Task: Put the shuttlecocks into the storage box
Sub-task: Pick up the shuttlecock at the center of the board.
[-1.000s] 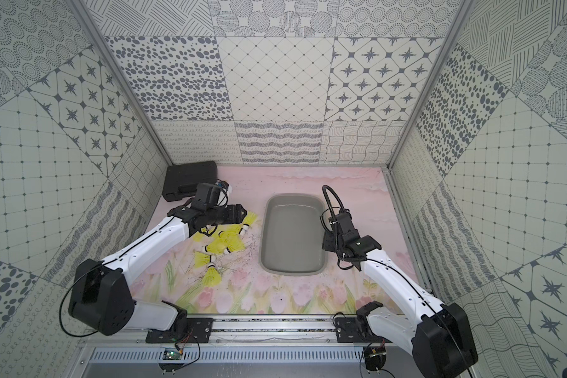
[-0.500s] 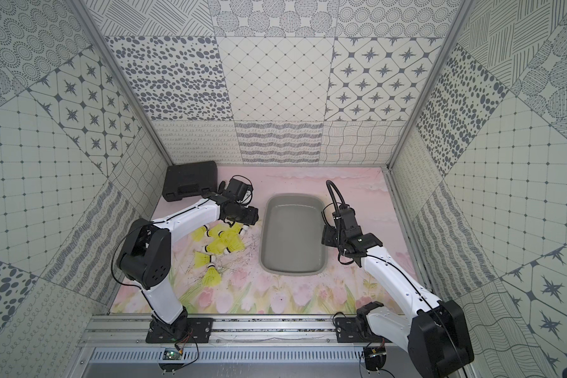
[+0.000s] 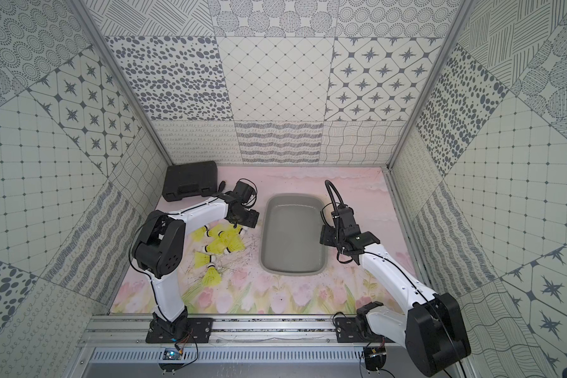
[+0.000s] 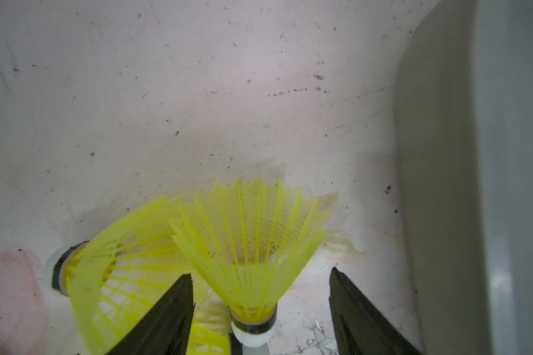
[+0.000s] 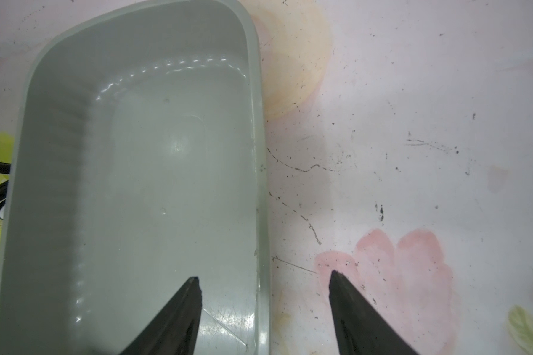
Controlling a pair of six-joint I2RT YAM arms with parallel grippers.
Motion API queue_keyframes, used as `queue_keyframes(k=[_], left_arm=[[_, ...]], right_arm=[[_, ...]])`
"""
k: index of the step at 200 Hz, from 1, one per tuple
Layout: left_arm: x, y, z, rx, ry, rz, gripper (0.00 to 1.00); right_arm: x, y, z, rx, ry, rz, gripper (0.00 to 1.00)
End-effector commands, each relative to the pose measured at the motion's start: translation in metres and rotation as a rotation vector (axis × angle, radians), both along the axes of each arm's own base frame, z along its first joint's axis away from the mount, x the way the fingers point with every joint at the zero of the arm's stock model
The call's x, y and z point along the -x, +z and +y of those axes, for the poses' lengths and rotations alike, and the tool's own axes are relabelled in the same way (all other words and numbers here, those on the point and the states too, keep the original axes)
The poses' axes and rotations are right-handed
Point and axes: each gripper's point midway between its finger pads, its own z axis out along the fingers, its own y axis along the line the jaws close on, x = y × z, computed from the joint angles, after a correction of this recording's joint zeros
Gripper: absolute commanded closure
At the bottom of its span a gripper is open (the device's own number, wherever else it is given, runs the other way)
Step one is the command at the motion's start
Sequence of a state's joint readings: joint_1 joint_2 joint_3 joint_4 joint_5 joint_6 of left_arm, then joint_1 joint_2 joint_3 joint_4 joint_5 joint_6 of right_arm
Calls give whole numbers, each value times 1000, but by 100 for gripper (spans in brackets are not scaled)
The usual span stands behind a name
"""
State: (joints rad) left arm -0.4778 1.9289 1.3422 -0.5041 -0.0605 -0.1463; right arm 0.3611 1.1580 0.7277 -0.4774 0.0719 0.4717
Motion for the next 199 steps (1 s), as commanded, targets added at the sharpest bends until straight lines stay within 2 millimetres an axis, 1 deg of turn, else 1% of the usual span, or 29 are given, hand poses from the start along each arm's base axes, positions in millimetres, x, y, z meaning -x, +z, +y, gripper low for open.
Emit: queue_keyframes(k=[1,21,43,50,69,73,97,124,147,172,199], left_arm=[[-11,-2,3,-48,-7,-35,27],[-13,-6,-1,-37,-7,-29,27],[-15,-10,-4,-17,-3,-26,31],[-15,-10,-7,-6,-5,-25,34],[-13,-10,-7,12,20,-19,39],[-18,-8,-11,31,25,-41,40],[-18,-2,-15,93,60,-61,49],[-17,11,-18,165,97,-95,58],[-14,24,-22,220,118,-111,61],[-9,42,-20,281,162,-130,61],[-2,72,-22,394,216,-158,61]], right_arm=[[-10,8,4,-31,-6,-35,30],[-10,8,4,-33,-6,-35,30],[-9,8,4,-33,-6,-34,30],[-8,8,4,-34,-4,-32,30],[-9,9,5,-37,1,-35,30],[-9,9,5,-37,2,-38,30],[-11,11,6,-38,8,-52,29],[-14,20,9,-50,33,-104,29],[-16,32,14,-65,71,-179,29],[-17,51,29,-98,172,-280,29],[-16,72,53,-144,298,-362,29]])
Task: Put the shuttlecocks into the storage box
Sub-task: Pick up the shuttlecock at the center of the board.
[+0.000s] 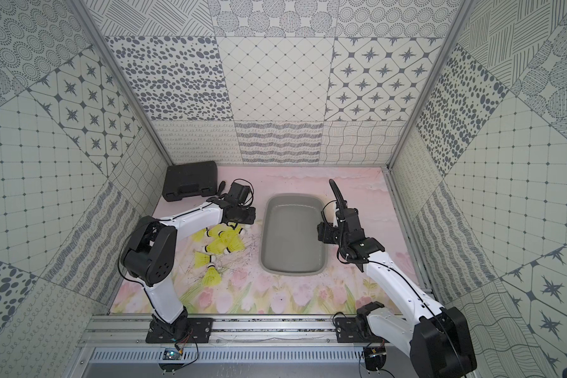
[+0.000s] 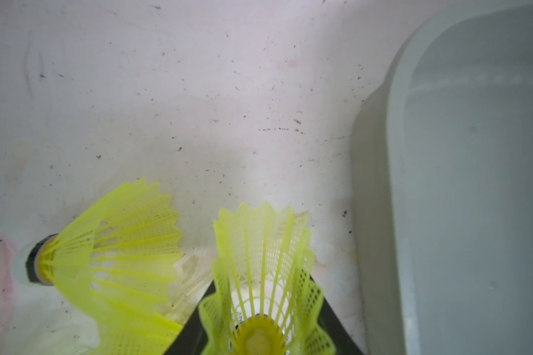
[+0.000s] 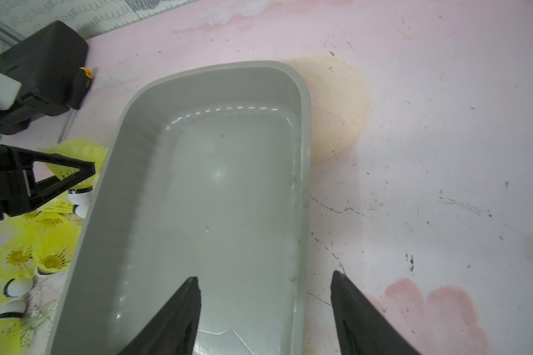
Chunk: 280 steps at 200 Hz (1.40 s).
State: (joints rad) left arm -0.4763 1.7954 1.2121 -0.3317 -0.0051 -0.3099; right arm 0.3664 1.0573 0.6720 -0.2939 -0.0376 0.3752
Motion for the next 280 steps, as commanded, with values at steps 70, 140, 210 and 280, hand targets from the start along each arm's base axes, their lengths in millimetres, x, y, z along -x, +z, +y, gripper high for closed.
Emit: queue_keyframes(k=[70,140,210,280], left_arm=[[16,105,-31,542,171,-73,61],[24,116,-38,754,251,-49,61],[26,114,-49,838,247,7,61],[27,114,-50,851,254,18,61]], right_arm=[[-4,58,119,-187,455,-191,30],[3,60,205,-291,609,-158,30],[-14,47,235,-265,606,-121,36],[-27,33,249,-257,604,-97,44]])
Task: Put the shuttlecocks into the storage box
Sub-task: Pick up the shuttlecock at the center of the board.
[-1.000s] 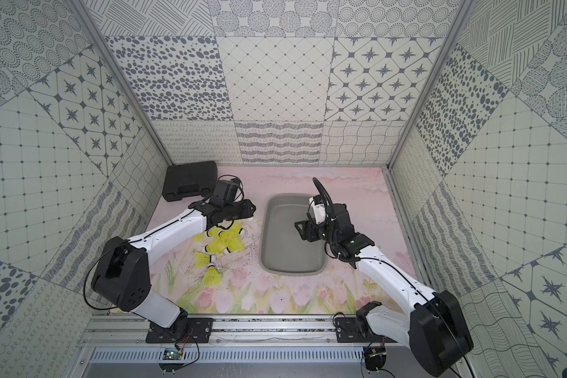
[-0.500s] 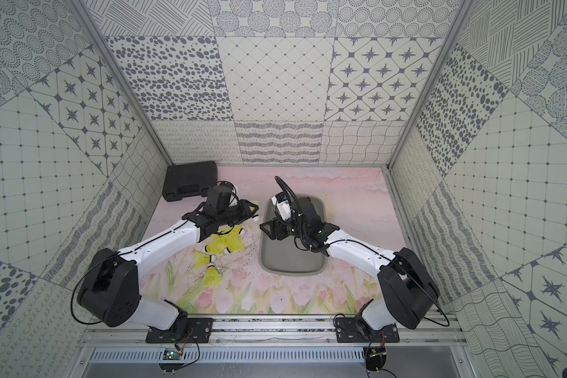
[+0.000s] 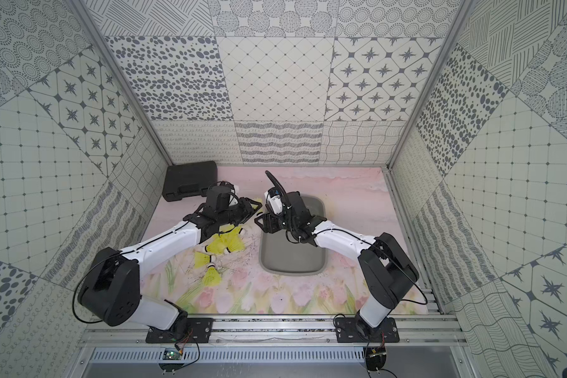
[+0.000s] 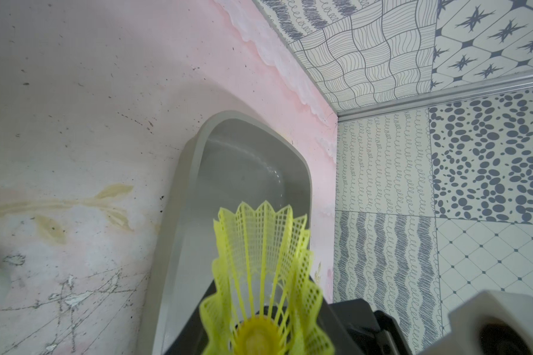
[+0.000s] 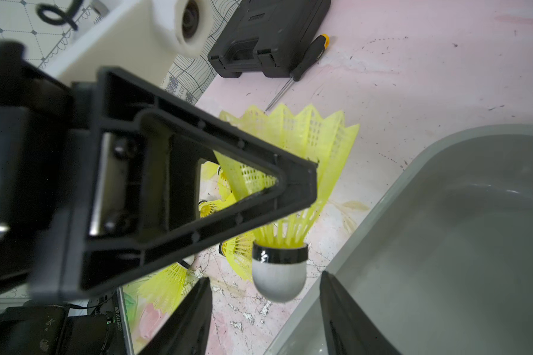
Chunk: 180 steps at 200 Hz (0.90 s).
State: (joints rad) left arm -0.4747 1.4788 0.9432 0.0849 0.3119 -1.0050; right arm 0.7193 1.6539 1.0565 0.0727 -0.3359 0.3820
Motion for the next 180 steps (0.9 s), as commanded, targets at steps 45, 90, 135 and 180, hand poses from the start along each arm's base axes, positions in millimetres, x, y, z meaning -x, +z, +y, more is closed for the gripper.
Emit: queue_keyframes(k=[45,90,135,180], left_arm=[[-3,10,-7,76,-7,-14,61],[-3,10,-9,95,-10,-8,59],[-1,7,-8,84,-10,-4,47],[3,9,4,-52,-34,-37,29]], right_arm=[[-12,16,14,-45,1,-53,56],[-15,15,14,-42,-11,-65,71],[-14,16,9,-35,-20,-88,79],[-12,9,-6,35,-40,-115,79]])
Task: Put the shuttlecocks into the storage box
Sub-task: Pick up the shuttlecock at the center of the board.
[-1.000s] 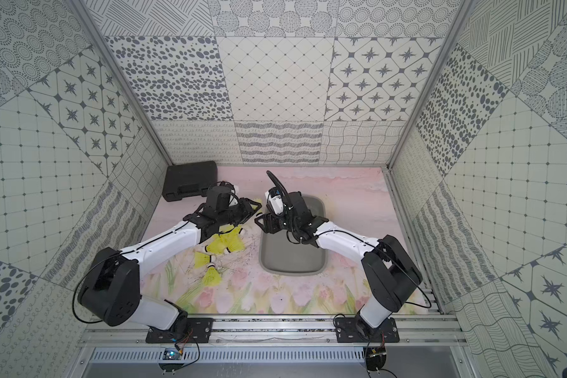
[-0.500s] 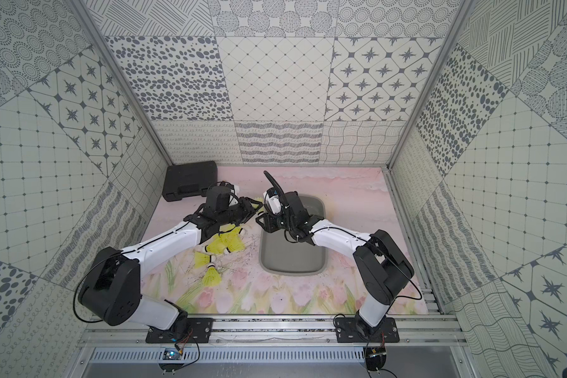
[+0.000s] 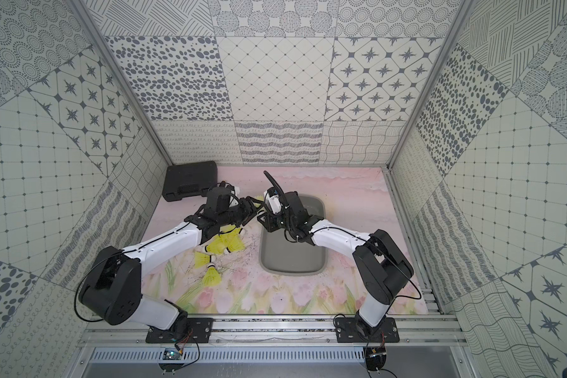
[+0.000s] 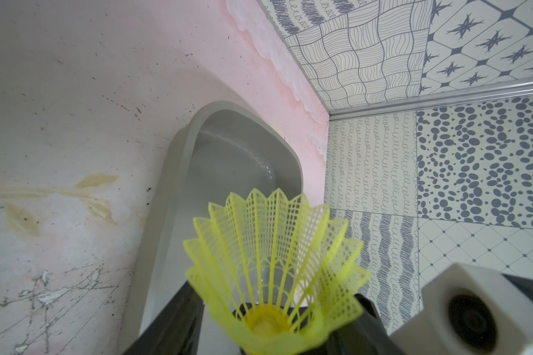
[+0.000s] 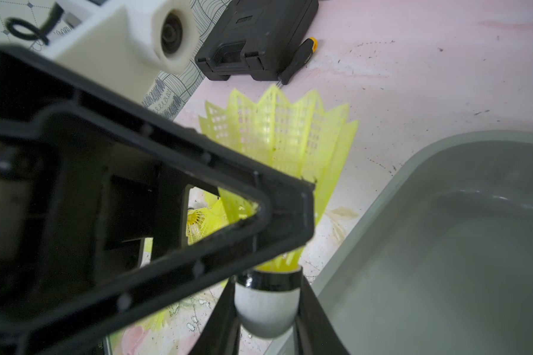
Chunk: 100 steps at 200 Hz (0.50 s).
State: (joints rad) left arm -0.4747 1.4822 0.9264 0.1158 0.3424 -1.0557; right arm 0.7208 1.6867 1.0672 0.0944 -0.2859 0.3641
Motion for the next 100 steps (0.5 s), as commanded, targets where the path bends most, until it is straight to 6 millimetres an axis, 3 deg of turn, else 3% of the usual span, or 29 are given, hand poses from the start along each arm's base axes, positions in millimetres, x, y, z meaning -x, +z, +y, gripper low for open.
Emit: queue_keyframes(k=[1,64,100], left_arm=[[0,12,8,-101,-34,-73,29],[15,33,26,-466,-269,-192,20],[25,41,29,-584,-425,-254,18]], right_arm=[[0,15,-7,13,-7,-83,79],[12,13,-24,94,29,-111,79],[18,14,-32,123,44,-118,78]])
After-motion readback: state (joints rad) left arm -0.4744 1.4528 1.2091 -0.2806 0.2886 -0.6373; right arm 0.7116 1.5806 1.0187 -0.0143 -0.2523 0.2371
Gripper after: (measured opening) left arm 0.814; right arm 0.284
